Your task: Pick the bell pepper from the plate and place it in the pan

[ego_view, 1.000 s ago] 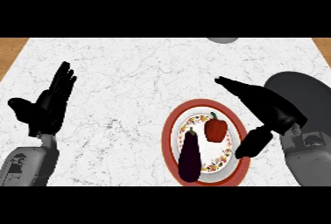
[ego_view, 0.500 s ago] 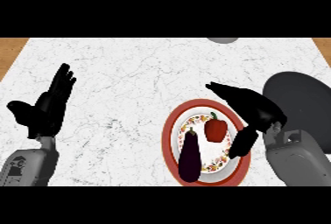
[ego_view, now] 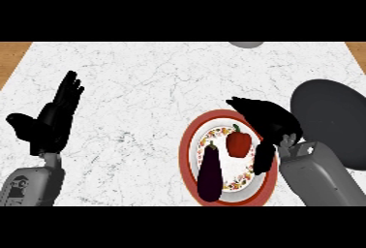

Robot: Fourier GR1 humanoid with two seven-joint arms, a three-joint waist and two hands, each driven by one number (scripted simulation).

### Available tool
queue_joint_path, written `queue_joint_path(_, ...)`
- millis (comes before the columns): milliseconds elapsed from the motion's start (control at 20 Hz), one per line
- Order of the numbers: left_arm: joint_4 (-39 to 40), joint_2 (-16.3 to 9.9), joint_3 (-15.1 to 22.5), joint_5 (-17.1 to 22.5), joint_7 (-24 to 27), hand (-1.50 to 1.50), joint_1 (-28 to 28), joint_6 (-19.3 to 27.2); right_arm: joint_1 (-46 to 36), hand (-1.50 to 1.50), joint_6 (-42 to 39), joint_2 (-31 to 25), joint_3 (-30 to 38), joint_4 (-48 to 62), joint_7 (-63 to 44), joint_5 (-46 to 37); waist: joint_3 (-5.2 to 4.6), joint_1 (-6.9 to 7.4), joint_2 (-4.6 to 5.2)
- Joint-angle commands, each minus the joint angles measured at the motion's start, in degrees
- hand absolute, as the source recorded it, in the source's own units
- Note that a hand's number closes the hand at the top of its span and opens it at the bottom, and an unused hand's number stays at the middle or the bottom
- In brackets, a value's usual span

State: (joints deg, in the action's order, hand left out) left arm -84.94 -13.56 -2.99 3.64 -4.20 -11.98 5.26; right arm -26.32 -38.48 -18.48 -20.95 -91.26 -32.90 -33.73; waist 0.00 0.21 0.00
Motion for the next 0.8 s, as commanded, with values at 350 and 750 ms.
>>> queue_joint_path(350, 0.9, 0.5, -2.6, -0.9, -1.7, 0.0, -2.7, -0.9, 0.1, -1.5, -2.0, 3.8, 1.2, 5.5, 5.1, -7.6, 0.0, -0.16, 0.0)
queue_joint_path(750, 3.9, 0.7, -3.8, 0.1, 3.2, 0.0, -0.1, -4.4, -0.2, -1.5, -0.4, 6.7, 0.6, 13.4, 8.0, -13.0, -0.01, 0.0, 0.04)
